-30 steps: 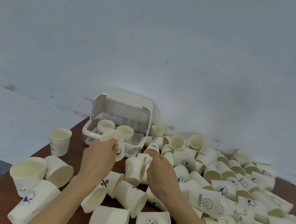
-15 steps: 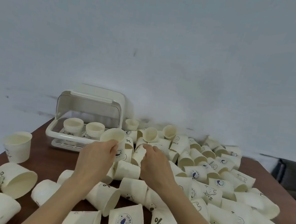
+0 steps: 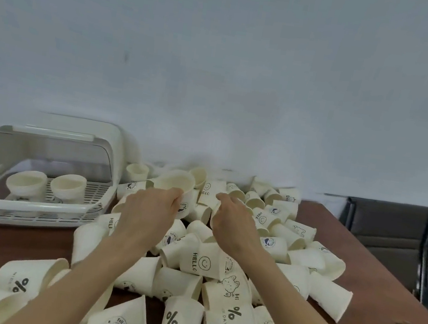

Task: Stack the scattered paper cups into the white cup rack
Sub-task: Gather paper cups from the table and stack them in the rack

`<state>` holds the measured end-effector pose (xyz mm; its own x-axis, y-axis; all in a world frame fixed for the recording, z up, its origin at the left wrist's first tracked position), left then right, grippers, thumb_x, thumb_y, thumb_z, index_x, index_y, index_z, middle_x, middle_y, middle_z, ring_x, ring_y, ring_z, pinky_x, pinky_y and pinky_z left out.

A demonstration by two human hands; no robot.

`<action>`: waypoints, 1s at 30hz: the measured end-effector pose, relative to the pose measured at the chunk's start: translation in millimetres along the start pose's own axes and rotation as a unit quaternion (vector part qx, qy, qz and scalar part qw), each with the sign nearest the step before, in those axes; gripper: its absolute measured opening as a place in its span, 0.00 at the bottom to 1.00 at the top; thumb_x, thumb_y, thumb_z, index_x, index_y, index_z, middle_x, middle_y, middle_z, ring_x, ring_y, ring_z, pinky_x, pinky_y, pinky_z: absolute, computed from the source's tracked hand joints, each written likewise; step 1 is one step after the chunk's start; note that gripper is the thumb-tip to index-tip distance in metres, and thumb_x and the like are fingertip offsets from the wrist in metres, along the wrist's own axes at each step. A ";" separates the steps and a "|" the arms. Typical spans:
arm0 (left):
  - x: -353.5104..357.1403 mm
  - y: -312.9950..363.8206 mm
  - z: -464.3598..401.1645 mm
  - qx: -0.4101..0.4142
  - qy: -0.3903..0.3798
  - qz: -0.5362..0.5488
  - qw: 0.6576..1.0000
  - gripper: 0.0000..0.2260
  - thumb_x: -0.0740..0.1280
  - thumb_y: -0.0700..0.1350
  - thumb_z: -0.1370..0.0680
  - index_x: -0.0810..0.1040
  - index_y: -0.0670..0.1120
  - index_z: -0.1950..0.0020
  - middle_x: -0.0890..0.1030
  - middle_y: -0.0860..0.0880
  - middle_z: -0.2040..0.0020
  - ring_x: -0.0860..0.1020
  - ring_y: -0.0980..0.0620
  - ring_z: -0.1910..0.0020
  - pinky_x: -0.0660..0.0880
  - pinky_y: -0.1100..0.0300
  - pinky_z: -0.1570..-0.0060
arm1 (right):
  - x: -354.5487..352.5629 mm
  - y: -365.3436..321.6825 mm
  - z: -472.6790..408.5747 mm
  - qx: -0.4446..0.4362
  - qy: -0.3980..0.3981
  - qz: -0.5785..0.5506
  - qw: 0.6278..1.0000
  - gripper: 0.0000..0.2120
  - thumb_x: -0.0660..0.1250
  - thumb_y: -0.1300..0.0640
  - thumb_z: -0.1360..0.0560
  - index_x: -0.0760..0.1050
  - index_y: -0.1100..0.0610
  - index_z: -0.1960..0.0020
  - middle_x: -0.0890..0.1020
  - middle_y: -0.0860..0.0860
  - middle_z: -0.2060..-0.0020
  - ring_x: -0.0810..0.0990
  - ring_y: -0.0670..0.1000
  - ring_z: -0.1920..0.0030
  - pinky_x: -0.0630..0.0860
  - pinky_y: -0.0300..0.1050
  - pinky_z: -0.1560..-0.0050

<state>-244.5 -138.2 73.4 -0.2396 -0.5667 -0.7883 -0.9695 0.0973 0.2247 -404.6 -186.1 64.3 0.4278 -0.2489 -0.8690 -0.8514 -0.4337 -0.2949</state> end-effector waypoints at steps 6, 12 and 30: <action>31.7 52.7 -38.6 0.043 -0.010 -0.026 0.999 0.13 0.54 0.49 0.18 0.78 0.51 0.45 0.82 0.49 0.59 0.78 0.45 0.59 0.68 0.55 0.66 | -12.5 71.1 -23.5 0.051 0.001 0.025 0.998 0.19 0.56 0.65 0.26 0.71 0.59 0.36 0.77 0.56 0.46 0.74 0.59 0.44 0.73 0.52 0.51; 73.5 106.7 -79.4 0.076 -0.017 -0.027 0.997 0.12 0.54 0.46 0.18 0.77 0.51 0.43 0.82 0.47 0.57 0.78 0.43 0.59 0.72 0.55 0.63 | -23.7 157.6 -58.5 0.104 -0.015 0.049 0.993 0.10 0.56 0.67 0.28 0.71 0.60 0.50 0.75 0.56 0.55 0.76 0.61 0.49 0.67 0.48 0.59; 188.3 199.1 -176.2 0.117 -0.054 -0.011 0.992 0.14 0.53 0.49 0.18 0.78 0.51 0.48 0.81 0.47 0.54 0.77 0.43 0.54 0.65 0.57 0.62 | 13.0 365.5 -166.1 0.244 -0.048 0.057 0.967 0.11 0.61 0.63 0.26 0.62 0.58 0.64 0.71 0.57 0.57 0.72 0.59 0.57 0.69 0.46 0.59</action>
<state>-473.7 -369.8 70.6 -0.2093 -0.4809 -0.8514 -0.9569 0.2801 0.0771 -659.8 -491.7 11.2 0.3125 -0.1795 -0.9328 -0.9433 0.0569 -0.3270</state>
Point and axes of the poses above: each hand's wrist, its own z-axis away from the middle knuckle, its own x-axis out of the palm, y = z × x, the point moved 5 cm from there along -z, towards the middle knuckle
